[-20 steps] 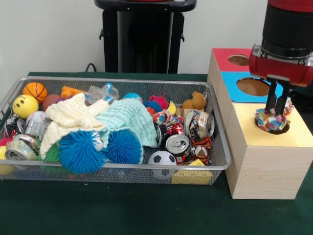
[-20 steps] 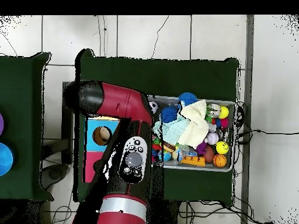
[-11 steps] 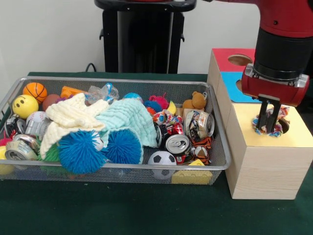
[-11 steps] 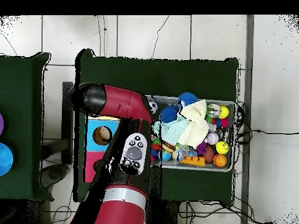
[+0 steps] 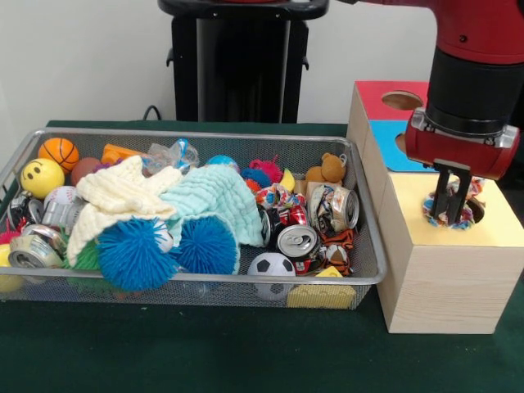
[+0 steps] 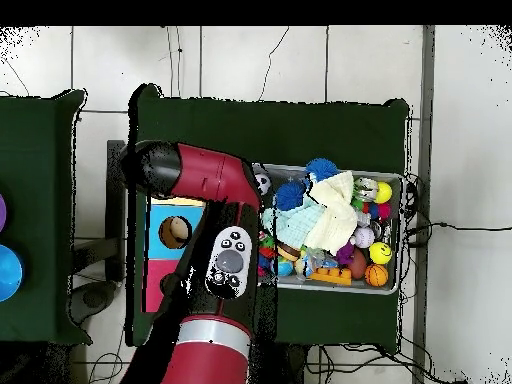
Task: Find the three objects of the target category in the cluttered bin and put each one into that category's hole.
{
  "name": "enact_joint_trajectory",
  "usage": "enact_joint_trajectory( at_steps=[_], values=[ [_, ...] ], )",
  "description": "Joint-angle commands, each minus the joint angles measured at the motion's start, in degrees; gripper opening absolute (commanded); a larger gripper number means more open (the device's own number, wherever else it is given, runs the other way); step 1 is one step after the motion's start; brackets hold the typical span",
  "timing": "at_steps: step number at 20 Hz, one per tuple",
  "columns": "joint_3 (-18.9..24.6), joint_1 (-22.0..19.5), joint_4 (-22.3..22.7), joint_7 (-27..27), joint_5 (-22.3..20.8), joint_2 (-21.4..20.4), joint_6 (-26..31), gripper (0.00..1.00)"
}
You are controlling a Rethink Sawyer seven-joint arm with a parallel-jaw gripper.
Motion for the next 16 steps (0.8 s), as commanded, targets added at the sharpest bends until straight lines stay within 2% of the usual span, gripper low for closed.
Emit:
enact_joint_trajectory(
  at_steps=[1, 5, 8, 10, 11, 16],
  values=[
    [4.6, -3.6, -2.5, 4.6, -2.5, 7.8, -5.9, 0.0],
    [4.9, -4.3, -5.1, 3.5, -3.0, 10.1, -6.1, 0.0],
    [7.2, -6.6, -8.6, -0.8, -3.4, 12.1, -2.1, 0.0],
    [10.8, -9.0, -8.9, -5.1, -3.0, 12.6, 1.6, 0.0],
    [12.1, -9.9, -8.5, -6.9, -3.3, 12.5, 1.7, 0.0],
    [14.6, -11.6, -7.4, -9.2, -5.1, 11.8, 3.2, 0.0]
  ],
)
